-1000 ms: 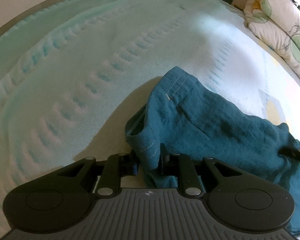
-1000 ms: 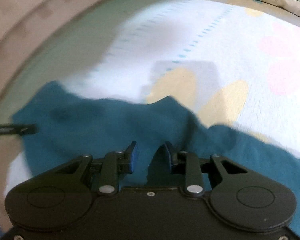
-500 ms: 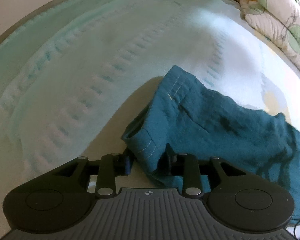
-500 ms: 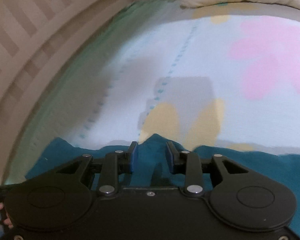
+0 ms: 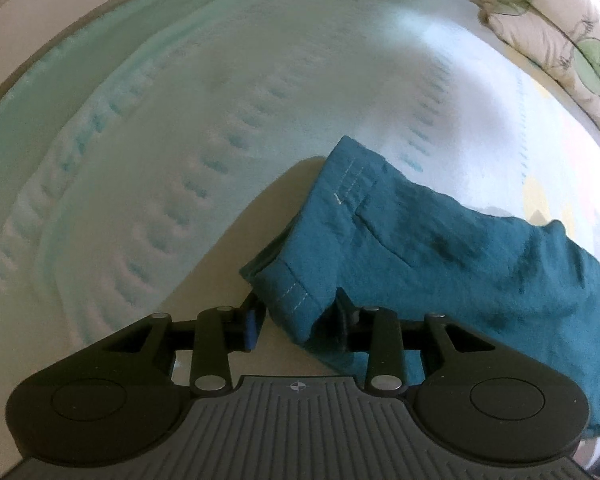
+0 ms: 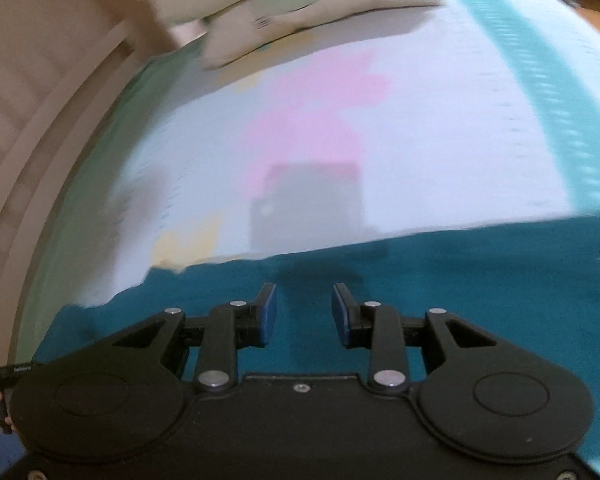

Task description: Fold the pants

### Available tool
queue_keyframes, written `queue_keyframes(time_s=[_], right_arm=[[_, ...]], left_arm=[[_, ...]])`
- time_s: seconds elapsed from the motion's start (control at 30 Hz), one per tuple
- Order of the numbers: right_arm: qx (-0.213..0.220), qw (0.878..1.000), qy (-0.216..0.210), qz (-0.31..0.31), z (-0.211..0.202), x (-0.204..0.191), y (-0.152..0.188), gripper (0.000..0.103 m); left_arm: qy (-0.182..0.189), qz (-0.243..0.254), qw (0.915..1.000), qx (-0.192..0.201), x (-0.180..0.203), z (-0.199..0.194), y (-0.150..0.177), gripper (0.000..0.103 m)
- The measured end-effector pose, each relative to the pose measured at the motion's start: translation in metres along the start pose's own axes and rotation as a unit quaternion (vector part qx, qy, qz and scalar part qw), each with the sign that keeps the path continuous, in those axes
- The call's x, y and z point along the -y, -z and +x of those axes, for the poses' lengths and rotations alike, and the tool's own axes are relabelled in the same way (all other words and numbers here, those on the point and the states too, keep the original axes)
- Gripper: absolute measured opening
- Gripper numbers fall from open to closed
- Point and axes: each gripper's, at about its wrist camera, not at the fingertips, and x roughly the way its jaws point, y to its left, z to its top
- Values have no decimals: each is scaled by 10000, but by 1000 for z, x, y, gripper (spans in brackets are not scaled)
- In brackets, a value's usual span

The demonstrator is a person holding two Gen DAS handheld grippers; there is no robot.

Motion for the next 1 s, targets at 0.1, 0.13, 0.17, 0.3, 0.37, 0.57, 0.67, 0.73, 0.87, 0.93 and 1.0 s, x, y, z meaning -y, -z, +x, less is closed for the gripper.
queue_keyframes(time_s=[0.1, 0.13, 0.17, 0.3, 0.37, 0.57, 0.67, 0.73, 0.87, 0.93, 1.0], right_arm=[[186, 9994, 168, 226, -26, 28, 3, 43], [231, 9990, 215, 309, -34, 38, 4, 43], [267, 9985, 261, 403, -41, 48, 5, 43], [157, 9972, 374, 625, -51, 71, 13, 43], [101, 9972, 493, 553, -54, 74, 17, 43], [-290, 9961, 461, 699, -46, 80, 25, 43], [-412, 9974, 445, 401, -39, 66, 29, 43], [-507, 9978, 337, 262, -31, 55, 31, 43], [-711, 9973, 145, 61, -16, 33, 34, 43], [-808, 9967, 82, -46, -10, 24, 37, 43], [-944, 9954, 13, -157, -2, 12, 41, 43]], left_arm=[[13, -212, 9998, 2, -5, 3, 3, 35], [23, -289, 9996, 9, -7, 3, 4, 35], [39, -367, 9993, 7, -10, 4, 5, 35], [101, -682, 9976, -60, -19, 8, 7, 35], [80, -705, 9974, -118, -20, 10, 5, 35], [74, -488, 9985, -256, -18, 9, -1, 35], [118, -418, 9986, -315, -19, 12, -2, 36], [195, -275, 9989, -335, -21, 12, -2, 37], [325, -154, 9991, -231, -34, 11, 2, 61], [379, -200, 9990, -150, -42, 10, 5, 68], [477, -305, 9983, -134, -49, 8, 6, 69]])
